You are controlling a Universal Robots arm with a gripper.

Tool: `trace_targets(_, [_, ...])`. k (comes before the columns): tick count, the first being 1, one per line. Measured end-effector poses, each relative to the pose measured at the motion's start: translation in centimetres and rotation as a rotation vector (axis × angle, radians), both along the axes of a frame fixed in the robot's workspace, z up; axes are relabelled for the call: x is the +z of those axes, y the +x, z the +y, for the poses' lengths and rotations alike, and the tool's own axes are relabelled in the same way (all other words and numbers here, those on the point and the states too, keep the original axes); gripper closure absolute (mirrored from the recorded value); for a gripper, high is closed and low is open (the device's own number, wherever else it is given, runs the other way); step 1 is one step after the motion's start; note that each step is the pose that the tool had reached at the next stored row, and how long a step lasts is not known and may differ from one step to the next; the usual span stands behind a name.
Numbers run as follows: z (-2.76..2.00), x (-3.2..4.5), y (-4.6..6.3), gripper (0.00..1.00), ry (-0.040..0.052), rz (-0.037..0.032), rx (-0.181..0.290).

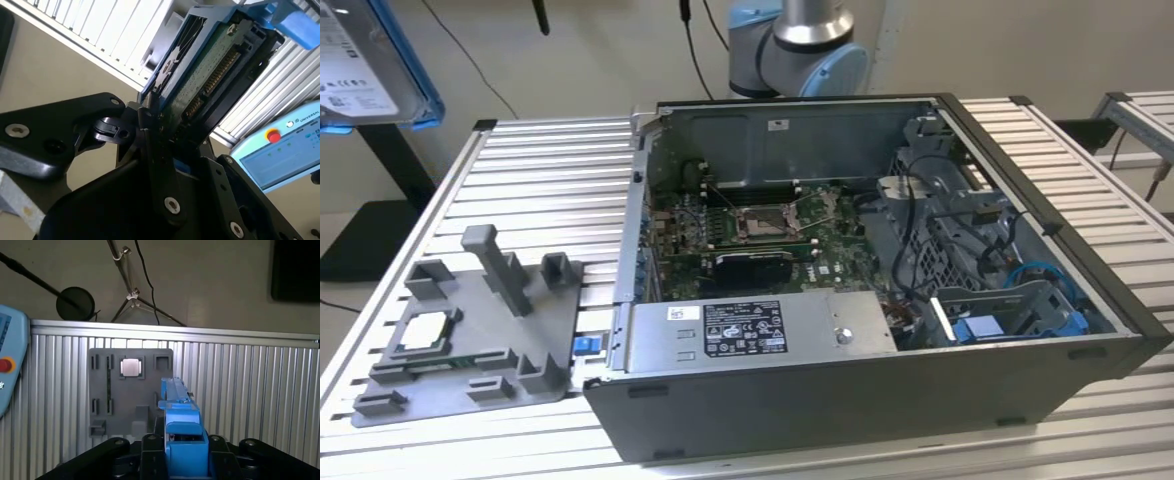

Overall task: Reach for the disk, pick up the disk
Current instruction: 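Pick up the disk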

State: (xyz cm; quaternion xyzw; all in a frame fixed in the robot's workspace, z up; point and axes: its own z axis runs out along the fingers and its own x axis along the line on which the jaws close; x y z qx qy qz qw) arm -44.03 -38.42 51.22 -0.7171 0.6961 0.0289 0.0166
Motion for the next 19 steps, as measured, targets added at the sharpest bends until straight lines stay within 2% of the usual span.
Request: trace_targets(19, [0.00,-0.01,5.9,1.00,0.0001,0.0019,0.000])
